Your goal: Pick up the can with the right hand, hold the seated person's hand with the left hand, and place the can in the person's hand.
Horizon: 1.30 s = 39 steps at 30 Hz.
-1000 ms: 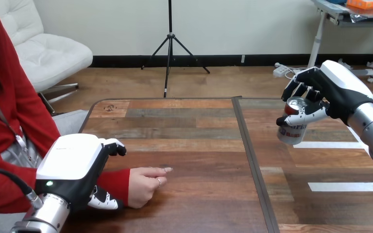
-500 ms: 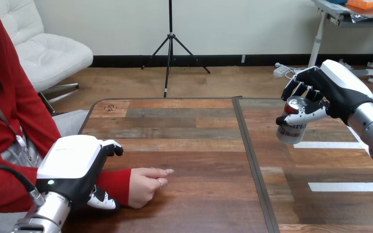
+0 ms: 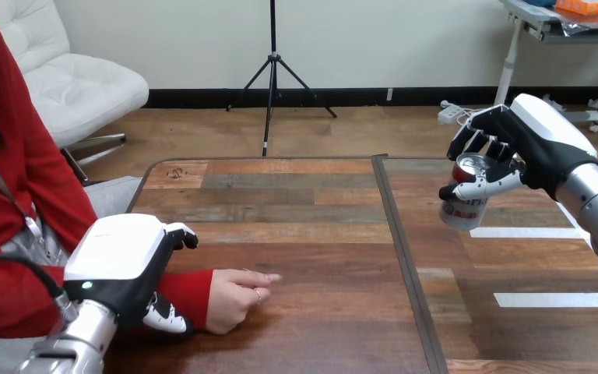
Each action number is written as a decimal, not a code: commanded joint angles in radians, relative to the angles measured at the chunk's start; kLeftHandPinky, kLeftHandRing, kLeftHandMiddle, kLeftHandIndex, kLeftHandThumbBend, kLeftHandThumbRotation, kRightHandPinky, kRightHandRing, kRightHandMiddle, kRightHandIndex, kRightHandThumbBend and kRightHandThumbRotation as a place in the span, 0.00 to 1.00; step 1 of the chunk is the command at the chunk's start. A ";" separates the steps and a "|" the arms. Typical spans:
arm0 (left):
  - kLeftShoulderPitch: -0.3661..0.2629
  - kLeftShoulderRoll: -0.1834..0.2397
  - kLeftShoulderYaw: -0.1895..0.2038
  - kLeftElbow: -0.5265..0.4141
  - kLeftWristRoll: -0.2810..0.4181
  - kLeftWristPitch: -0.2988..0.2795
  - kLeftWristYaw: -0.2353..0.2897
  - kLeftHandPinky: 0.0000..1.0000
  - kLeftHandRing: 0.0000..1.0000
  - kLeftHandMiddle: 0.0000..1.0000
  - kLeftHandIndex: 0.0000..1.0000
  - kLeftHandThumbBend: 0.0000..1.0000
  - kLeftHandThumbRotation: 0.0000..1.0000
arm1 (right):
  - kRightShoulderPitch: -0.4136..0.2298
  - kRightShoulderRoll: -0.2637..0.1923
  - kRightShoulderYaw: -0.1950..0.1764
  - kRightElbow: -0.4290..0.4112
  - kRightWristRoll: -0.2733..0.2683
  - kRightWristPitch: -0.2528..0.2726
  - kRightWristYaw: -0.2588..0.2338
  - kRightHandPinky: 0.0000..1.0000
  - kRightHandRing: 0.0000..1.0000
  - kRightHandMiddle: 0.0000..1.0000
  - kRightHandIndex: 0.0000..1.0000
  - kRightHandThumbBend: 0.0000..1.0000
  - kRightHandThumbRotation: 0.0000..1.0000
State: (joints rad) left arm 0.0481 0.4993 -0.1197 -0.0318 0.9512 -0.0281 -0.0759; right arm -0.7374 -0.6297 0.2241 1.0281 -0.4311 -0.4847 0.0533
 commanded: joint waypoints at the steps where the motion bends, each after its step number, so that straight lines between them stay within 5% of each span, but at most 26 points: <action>1: -0.088 0.029 -0.015 0.022 -0.005 0.006 -0.012 0.65 0.72 0.74 0.72 1.00 0.04 | -0.065 -0.019 -0.035 -0.058 0.017 -0.019 -0.024 0.35 0.37 0.44 0.50 0.65 0.00; 15: -0.145 0.051 -0.053 0.072 -0.009 0.010 -0.074 0.63 0.68 0.71 0.69 1.00 0.00 | -0.063 -0.015 -0.041 -0.080 0.026 -0.001 -0.011 0.35 0.37 0.44 0.51 0.63 0.00; 39: -0.197 0.062 -0.122 0.074 0.025 0.112 -0.230 0.54 0.61 0.66 0.63 0.99 0.04 | -0.050 -0.019 -0.047 -0.107 0.023 -0.013 -0.023 0.35 0.37 0.44 0.51 0.63 0.00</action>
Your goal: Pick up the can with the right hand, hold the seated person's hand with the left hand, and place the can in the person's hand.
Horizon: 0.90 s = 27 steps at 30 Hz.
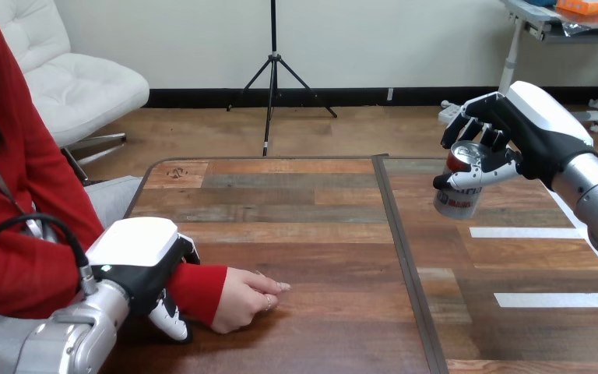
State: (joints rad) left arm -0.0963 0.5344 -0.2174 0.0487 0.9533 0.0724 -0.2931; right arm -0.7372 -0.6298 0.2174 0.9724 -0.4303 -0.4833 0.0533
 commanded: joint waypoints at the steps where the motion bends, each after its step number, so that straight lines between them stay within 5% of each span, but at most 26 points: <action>1: -0.055 0.027 -0.028 -0.004 0.026 0.013 -0.014 0.54 0.61 0.65 0.63 0.99 0.04 | -0.050 -0.019 -0.039 -0.051 0.021 -0.014 -0.024 0.35 0.37 0.44 0.51 0.63 0.00; 18: -0.077 0.018 -0.054 0.030 0.039 0.036 0.026 0.48 0.57 0.61 0.60 0.94 0.00 | -0.047 -0.013 -0.047 -0.063 0.034 0.009 -0.001 0.36 0.38 0.45 0.52 0.62 0.00; 27: -0.085 -0.009 -0.045 0.043 0.006 0.069 0.016 0.40 0.47 0.50 0.51 0.86 0.00 | -0.044 -0.010 -0.049 -0.065 0.031 0.003 -0.008 0.36 0.38 0.44 0.52 0.63 0.00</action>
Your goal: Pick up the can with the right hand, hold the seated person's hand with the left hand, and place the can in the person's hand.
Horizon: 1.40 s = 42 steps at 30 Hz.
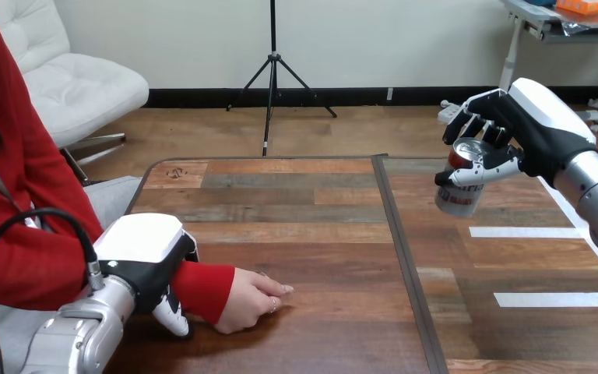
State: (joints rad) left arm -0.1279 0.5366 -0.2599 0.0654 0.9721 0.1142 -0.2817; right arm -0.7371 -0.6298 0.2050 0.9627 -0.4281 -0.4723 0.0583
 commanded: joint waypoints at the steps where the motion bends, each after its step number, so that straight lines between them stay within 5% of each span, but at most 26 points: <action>1: -0.054 -0.015 0.000 0.026 -0.019 0.032 0.001 0.37 0.45 0.48 0.50 0.85 0.00 | -0.043 -0.009 -0.037 -0.057 0.029 -0.010 -0.014 0.35 0.37 0.44 0.52 0.63 0.00; 17: -0.051 -0.025 0.011 0.023 -0.106 0.044 0.024 0.23 0.32 0.39 0.40 0.77 0.00 | -0.043 -0.001 -0.042 -0.076 0.028 -0.005 -0.004 0.35 0.37 0.44 0.51 0.63 0.00; 42: -0.012 -0.037 0.044 -0.074 -0.196 -0.022 0.207 0.22 0.30 0.36 0.35 0.76 0.00 | -0.048 0.046 -0.034 -0.138 0.044 0.000 0.009 0.33 0.37 0.44 0.51 0.63 0.00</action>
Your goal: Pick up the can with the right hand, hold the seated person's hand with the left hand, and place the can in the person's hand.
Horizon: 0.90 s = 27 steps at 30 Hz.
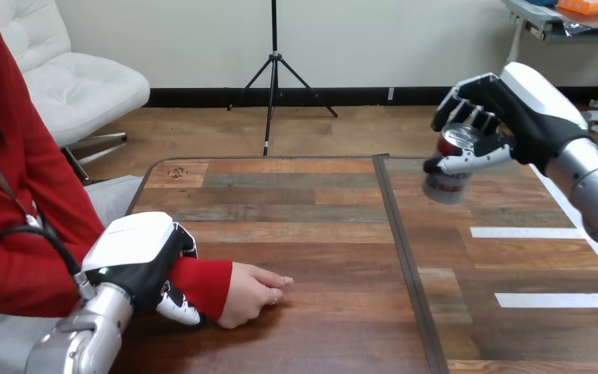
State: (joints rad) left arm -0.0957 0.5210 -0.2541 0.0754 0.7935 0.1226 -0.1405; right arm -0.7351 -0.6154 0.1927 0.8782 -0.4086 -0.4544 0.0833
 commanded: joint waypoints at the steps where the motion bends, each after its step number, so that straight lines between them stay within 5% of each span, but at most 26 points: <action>1: -0.044 -0.023 0.040 -0.091 -0.021 -0.030 0.069 0.22 0.30 0.36 0.35 0.76 0.00 | -0.050 0.034 -0.022 -0.056 0.025 -0.017 -0.015 0.33 0.36 0.44 0.51 0.63 0.00; 27: -0.065 -0.101 0.086 -0.220 -0.069 -0.028 0.133 0.23 0.29 0.35 0.35 0.73 0.00 | -0.062 0.147 -0.012 -0.152 0.026 0.033 0.010 0.33 0.36 0.43 0.49 0.62 0.00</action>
State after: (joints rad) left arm -0.0553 0.4724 -0.1969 0.0165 0.7438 0.1174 -0.0671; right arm -0.7351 -0.5032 0.1939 0.8106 -0.4078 -0.4243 0.1006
